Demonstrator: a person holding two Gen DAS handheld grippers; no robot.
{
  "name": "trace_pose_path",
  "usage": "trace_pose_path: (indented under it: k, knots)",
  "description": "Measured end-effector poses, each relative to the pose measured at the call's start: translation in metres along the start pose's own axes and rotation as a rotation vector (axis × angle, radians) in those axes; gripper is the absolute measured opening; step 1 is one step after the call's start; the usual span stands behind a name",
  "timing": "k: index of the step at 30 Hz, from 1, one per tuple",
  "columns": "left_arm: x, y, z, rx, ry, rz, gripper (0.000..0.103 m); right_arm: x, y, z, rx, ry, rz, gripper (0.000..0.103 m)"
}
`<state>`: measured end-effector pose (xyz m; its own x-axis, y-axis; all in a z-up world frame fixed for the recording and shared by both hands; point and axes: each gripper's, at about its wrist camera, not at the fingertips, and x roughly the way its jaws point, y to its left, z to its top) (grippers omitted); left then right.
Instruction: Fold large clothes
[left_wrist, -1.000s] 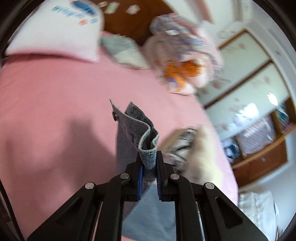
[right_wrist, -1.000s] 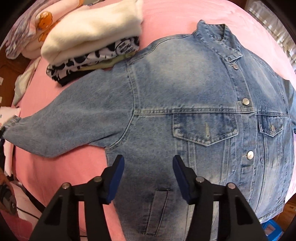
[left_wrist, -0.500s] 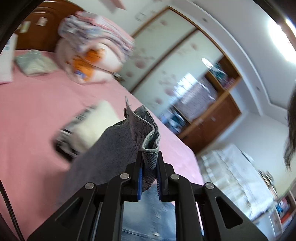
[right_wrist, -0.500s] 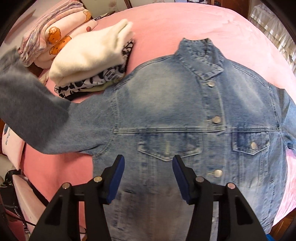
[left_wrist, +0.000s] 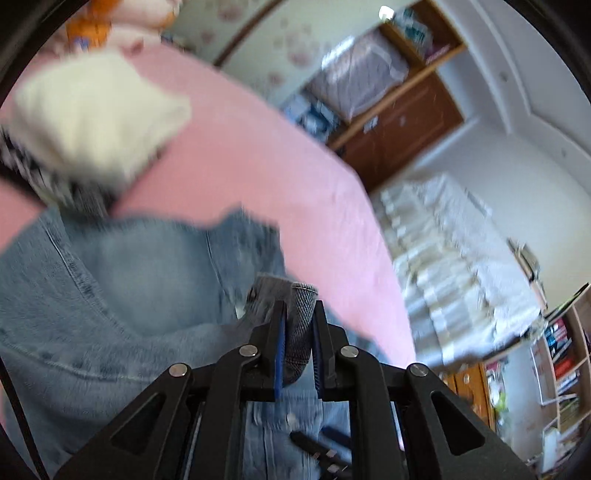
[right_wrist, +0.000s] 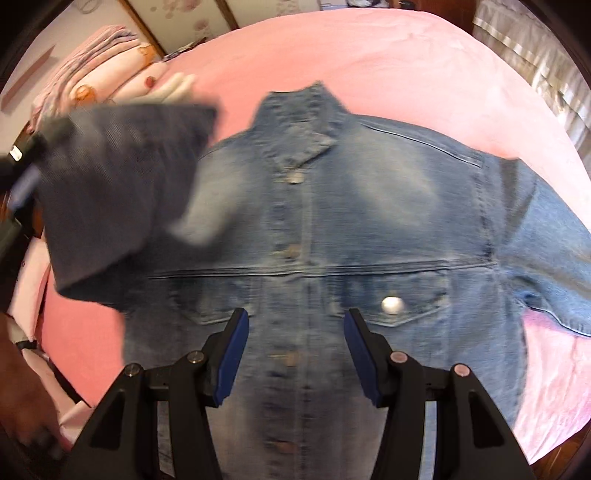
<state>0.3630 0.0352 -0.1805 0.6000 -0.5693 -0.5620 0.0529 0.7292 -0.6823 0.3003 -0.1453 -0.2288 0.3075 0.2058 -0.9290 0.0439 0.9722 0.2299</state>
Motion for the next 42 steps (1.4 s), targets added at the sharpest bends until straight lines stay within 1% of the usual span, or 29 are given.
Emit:
trace_pose_path:
  k: [2, 3, 4, 5, 6, 7, 9, 10, 12, 13, 15, 16, 17, 18, 19, 21, 22, 25, 27, 28, 29, 30, 33, 37, 40, 42]
  knots:
    - [0.024, 0.005, -0.012, -0.007, 0.105, 0.014, 0.013, 0.003, -0.019, 0.001, 0.025, 0.006, -0.016, 0.054]
    - [0.039, 0.004, -0.018, -0.010, 0.176, 0.021, 0.022, 0.004, -0.026, 0.001, 0.036, 0.010, -0.022, 0.054]
    - [0.046, 0.003, -0.025, -0.016, 0.217, 0.045, 0.035, 0.005, -0.033, 0.000, 0.049, 0.014, -0.026, 0.054]
    - [0.051, 0.006, -0.027, -0.019, 0.241, 0.070, 0.042, 0.006, -0.040, 0.000, 0.062, 0.020, -0.027, 0.054]
    - [0.053, 0.007, -0.028, -0.016, 0.248, 0.104, 0.056, 0.008, -0.045, 0.000, 0.074, 0.028, -0.027, 0.054]
    - [0.052, 0.010, -0.028, -0.010, 0.245, 0.120, 0.065, 0.011, -0.051, -0.001, 0.090, 0.042, -0.024, 0.054]
    - [0.044, 0.008, -0.030, 0.030, 0.234, 0.161, 0.070, 0.015, -0.060, -0.003, 0.115, 0.061, -0.007, 0.054]
    - [0.037, 0.007, -0.028, 0.060, 0.238, 0.193, 0.078, 0.018, -0.063, -0.004, 0.135, 0.077, 0.013, 0.054]
    - [0.021, 0.016, -0.027, 0.115, 0.246, 0.280, 0.086, 0.026, -0.067, -0.006, 0.164, 0.110, 0.060, 0.054]
    - [0.013, 0.028, -0.015, 0.130, 0.248, 0.319, 0.086, 0.030, -0.068, -0.007, 0.189, 0.131, 0.095, 0.054]
    - [-0.006, 0.041, -0.012, 0.147, 0.268, 0.385, 0.086, 0.039, -0.070, -0.011, 0.244, 0.173, 0.164, 0.054]
    - [-0.015, 0.050, -0.011, 0.147, 0.274, 0.405, 0.086, 0.042, -0.070, -0.014, 0.268, 0.190, 0.190, 0.054]
    - [-0.025, 0.060, -0.011, 0.146, 0.282, 0.442, 0.086, 0.046, -0.069, -0.017, 0.296, 0.212, 0.216, 0.054]
    - [-0.035, 0.070, -0.011, 0.141, 0.290, 0.481, 0.086, 0.050, -0.068, -0.021, 0.315, 0.232, 0.234, 0.054]
    - [-0.041, 0.079, -0.011, 0.138, 0.295, 0.503, 0.086, 0.055, -0.065, -0.026, 0.329, 0.261, 0.248, 0.054]
    - [-0.060, 0.103, -0.015, 0.127, 0.315, 0.580, 0.086, 0.063, -0.060, -0.032, 0.335, 0.301, 0.253, 0.054]
    - [-0.066, 0.114, -0.017, 0.121, 0.325, 0.606, 0.086, 0.068, -0.055, -0.037, 0.333, 0.331, 0.262, 0.054]
    - [-0.081, 0.145, -0.022, 0.102, 0.353, 0.663, 0.086, 0.081, -0.044, -0.048, 0.336, 0.398, 0.288, 0.054]
    - [-0.086, 0.159, -0.024, 0.092, 0.358, 0.694, 0.086, 0.090, -0.037, -0.056, 0.347, 0.438, 0.275, 0.054]
    - [-0.088, 0.169, -0.024, 0.091, 0.360, 0.722, 0.086, 0.093, -0.033, -0.058, 0.349, 0.449, 0.261, 0.054]
    - [-0.089, 0.175, -0.025, 0.095, 0.365, 0.732, 0.086, 0.097, -0.030, -0.060, 0.351, 0.449, 0.246, 0.055]
    - [-0.091, 0.183, -0.025, 0.097, 0.369, 0.740, 0.086, 0.100, -0.027, -0.060, 0.351, 0.445, 0.229, 0.057]
    - [-0.087, 0.201, -0.027, 0.104, 0.381, 0.742, 0.086, 0.105, -0.017, -0.057, 0.348, 0.440, 0.188, 0.059]
    - [-0.079, 0.211, -0.032, 0.147, 0.415, 0.778, 0.086, 0.099, 0.000, -0.050, 0.334, 0.402, 0.183, 0.059]
    - [-0.080, 0.220, -0.035, 0.161, 0.433, 0.767, 0.086, 0.094, 0.011, -0.047, 0.297, 0.389, 0.156, 0.059]
    - [-0.078, 0.225, -0.038, 0.167, 0.454, 0.752, 0.086, 0.095, 0.016, -0.047, 0.296, 0.384, 0.158, 0.059]
